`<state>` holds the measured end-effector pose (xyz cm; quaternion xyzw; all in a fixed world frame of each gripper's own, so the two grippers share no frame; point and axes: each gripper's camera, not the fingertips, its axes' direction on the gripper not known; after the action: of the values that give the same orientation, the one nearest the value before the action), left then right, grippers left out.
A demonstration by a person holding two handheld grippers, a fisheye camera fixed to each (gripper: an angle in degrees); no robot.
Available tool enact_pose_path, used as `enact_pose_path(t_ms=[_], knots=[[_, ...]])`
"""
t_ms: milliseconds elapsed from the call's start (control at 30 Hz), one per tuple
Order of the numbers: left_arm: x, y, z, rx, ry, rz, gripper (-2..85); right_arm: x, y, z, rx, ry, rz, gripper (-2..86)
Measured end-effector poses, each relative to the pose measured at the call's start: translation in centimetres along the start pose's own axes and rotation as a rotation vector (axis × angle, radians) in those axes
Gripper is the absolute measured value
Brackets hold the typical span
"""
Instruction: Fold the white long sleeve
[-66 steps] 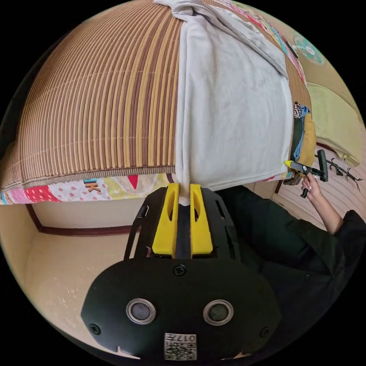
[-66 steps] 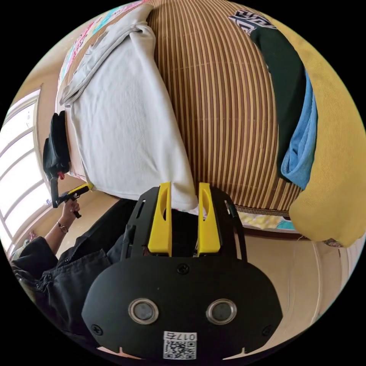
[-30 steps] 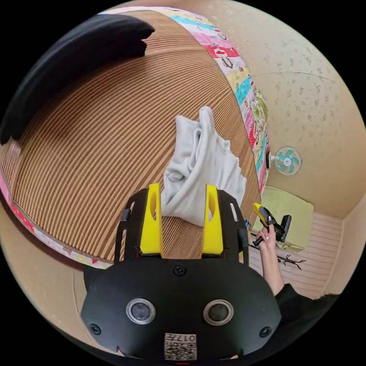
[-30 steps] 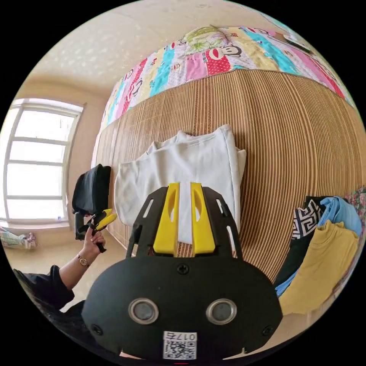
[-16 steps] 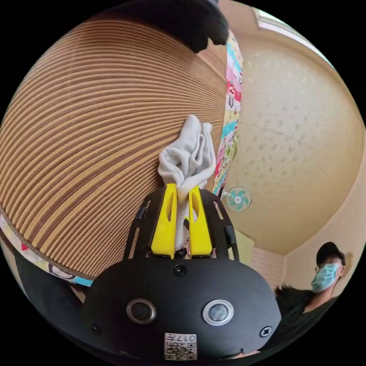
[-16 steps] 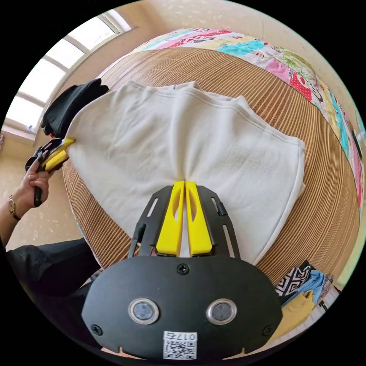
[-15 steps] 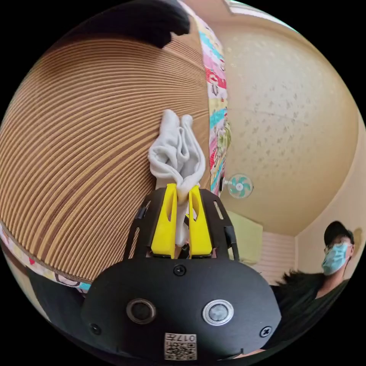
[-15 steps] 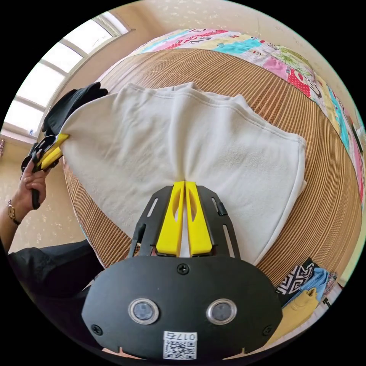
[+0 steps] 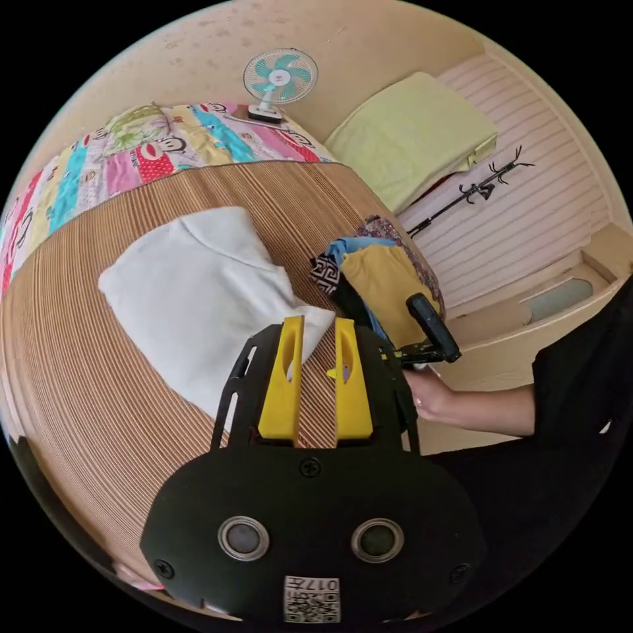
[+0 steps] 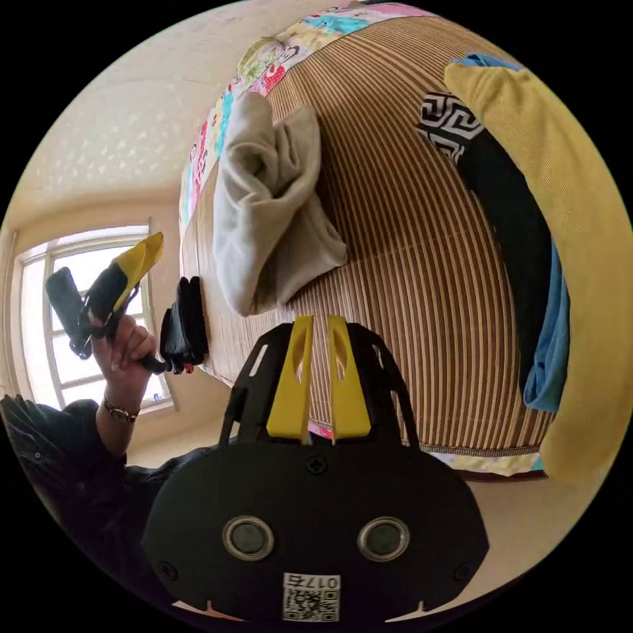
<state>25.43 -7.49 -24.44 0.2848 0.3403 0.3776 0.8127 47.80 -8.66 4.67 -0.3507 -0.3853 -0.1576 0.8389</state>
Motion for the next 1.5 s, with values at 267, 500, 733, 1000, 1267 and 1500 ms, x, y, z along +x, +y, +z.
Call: enact_pose_path(t_ms=[267,500,733,1000,1267,1500], knots=[[-14.0,10.4,6.1,-0.145,0.260,-0.785,16.0,6.2,0.8,0.5,0.024,-0.627,0.249,19.5],[-11.5,11.7,6.6,-0.052,0.742,-0.749,6.5,6.1,-0.8,3.7,0.143,-0.944,0.412,25.7],[0.1,6.7,-2.7,-0.120,0.570,-0.379,6.9,-0.5,-3.7,-1.1,0.177,-1.159,0.097,20.1],[9.8,4.4,-9.5,-0.198,0.830,0.032,10.0,-5.2,-1.2,-22.0,0.399,-0.943,-0.358,16.0],[6.5,10.5,-14.5,-0.192,0.566,-0.150,10.1,10.2,10.5,-27.4,0.415,-0.281,0.656,11.0],[0.5,18.6,-23.3,-0.097,0.035,-0.322,10.4,0.9,18.3,-22.5,0.454,-0.092,0.640,1.7]])
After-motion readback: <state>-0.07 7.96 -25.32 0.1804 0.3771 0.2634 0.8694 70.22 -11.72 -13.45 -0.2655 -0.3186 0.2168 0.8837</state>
